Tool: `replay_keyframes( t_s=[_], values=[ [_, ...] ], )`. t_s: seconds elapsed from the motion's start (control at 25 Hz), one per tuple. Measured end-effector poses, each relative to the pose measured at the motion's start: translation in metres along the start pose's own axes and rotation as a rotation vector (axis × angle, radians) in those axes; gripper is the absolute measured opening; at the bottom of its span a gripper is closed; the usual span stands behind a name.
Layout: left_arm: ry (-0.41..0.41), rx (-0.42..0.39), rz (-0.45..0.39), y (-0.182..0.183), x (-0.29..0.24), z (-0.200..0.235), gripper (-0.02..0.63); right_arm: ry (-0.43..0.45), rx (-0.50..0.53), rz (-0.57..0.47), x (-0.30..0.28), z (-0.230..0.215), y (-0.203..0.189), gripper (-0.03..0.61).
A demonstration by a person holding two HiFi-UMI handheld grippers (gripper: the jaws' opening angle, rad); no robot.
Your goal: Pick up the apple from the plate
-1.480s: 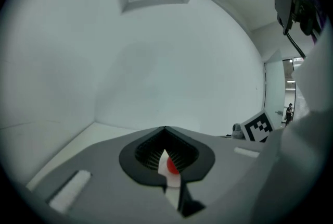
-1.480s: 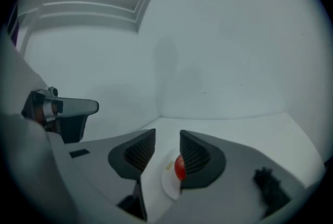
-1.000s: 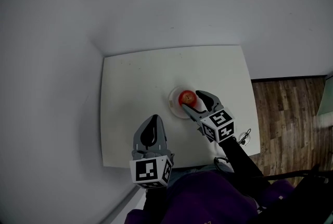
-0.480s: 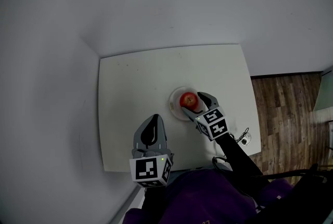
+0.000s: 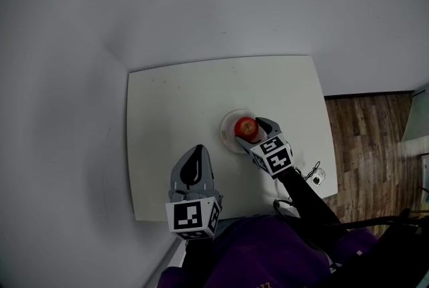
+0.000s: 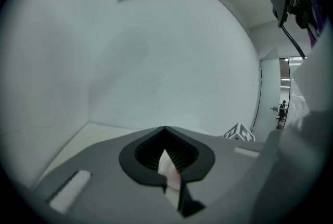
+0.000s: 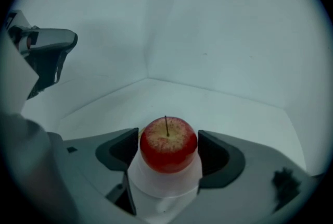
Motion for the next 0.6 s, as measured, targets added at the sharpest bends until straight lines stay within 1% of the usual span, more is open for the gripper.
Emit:
replay_keyframes(
  t_s=[0.28,0.6],
  values=[
    [-0.004,0.0,0.001,0.0012,0.0014,0.0042,0.006,-0.013,-0.02,0.017,-0.001,-0.0011,-0.0054,0.345],
    [-0.02,-0.001,-0.009,0.0001,0.0008,0.0035,0.006,-0.016,-0.024,0.003,0.0041,-0.005,-0.0087,0.345]
  ],
)
Point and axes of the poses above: the fingertips, and each gripper's own axes: x backward along the fingers, z to its left, y out of its top, the point moved 1 cm from there along x, backward along the fingers, and after that the axes turned 4 degrees about z, right-handed, at the moved point
